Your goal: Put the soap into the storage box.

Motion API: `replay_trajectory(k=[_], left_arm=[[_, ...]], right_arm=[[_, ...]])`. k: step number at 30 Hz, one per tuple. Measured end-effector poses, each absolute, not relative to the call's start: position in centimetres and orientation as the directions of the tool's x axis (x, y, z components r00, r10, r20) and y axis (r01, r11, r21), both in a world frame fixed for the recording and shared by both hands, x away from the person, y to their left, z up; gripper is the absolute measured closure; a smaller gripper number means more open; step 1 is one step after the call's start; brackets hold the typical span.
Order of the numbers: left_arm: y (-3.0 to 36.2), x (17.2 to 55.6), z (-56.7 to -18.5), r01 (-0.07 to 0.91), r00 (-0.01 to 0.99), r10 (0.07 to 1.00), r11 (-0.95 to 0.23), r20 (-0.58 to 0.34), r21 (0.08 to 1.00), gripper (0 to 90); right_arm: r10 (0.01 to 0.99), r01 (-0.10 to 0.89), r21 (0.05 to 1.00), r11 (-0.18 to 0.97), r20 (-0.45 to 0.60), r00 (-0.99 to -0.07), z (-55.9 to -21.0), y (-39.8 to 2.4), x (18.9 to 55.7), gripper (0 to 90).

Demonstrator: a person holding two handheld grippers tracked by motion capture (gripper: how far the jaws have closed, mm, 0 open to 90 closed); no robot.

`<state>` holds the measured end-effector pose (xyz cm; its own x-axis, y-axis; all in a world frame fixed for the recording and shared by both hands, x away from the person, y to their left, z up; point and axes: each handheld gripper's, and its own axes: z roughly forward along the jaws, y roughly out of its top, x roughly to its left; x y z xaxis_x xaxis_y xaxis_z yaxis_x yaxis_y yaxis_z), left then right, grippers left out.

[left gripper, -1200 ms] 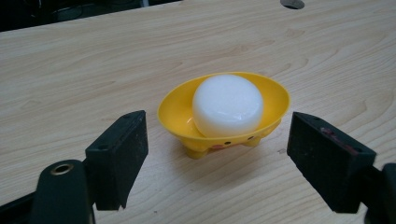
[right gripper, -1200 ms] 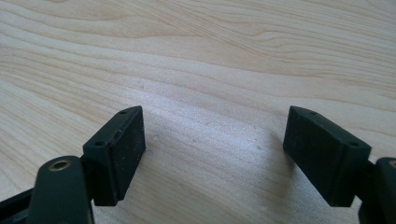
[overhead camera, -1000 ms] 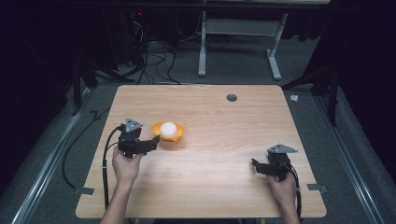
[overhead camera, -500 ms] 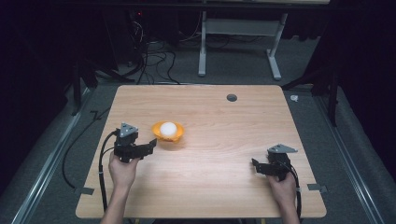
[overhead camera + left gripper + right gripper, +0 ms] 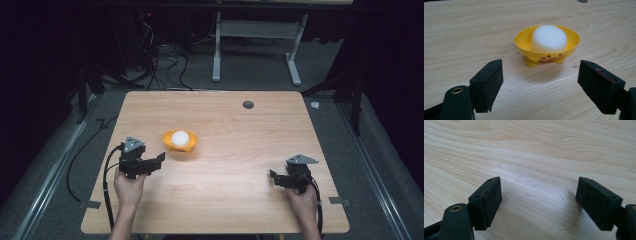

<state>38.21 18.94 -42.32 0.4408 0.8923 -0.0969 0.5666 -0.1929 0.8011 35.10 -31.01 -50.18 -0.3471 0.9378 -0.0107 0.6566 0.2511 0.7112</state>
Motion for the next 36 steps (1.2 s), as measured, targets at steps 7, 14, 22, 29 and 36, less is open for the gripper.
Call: replay_trajectory(k=[7, 14, 22, 29, 36], left_arm=[[19.4, 37.8, -42.8, 0.577, 0.431, 0.896, -0.181, -0.108, 0.797, 21.2], [19.7, 37.4, -43.1, 0.580, 0.429, 0.896, -0.177, -0.113, 0.795, 21.2], [20.2, 37.0, -43.8, 0.590, 0.416, 0.900, -0.156, -0.132, 0.792, 21.4], [20.3, 36.8, -44.2, 0.597, 0.413, 0.900, -0.150, -0.141, 0.788, 21.4], [20.3, 36.6, -44.7, 0.604, 0.409, 0.901, -0.148, -0.146, 0.783, 21.4]], right_arm=[[0.938, 0.657, 0.711, 0.251, -0.011, -0.347, -50.2, -31.0, 35.1, 21.8], [0.938, 0.656, 0.712, 0.251, -0.011, -0.348, -50.2, -31.0, 35.1, 21.8], [0.938, 0.657, 0.711, 0.251, -0.011, -0.347, -50.2, -31.0, 35.1, 21.8], [0.938, 0.657, 0.711, 0.251, -0.011, -0.347, -50.2, -31.0, 35.1, 21.8], [0.938, 0.656, 0.711, 0.251, -0.011, -0.347, -50.2, -31.0, 35.1, 21.9]])
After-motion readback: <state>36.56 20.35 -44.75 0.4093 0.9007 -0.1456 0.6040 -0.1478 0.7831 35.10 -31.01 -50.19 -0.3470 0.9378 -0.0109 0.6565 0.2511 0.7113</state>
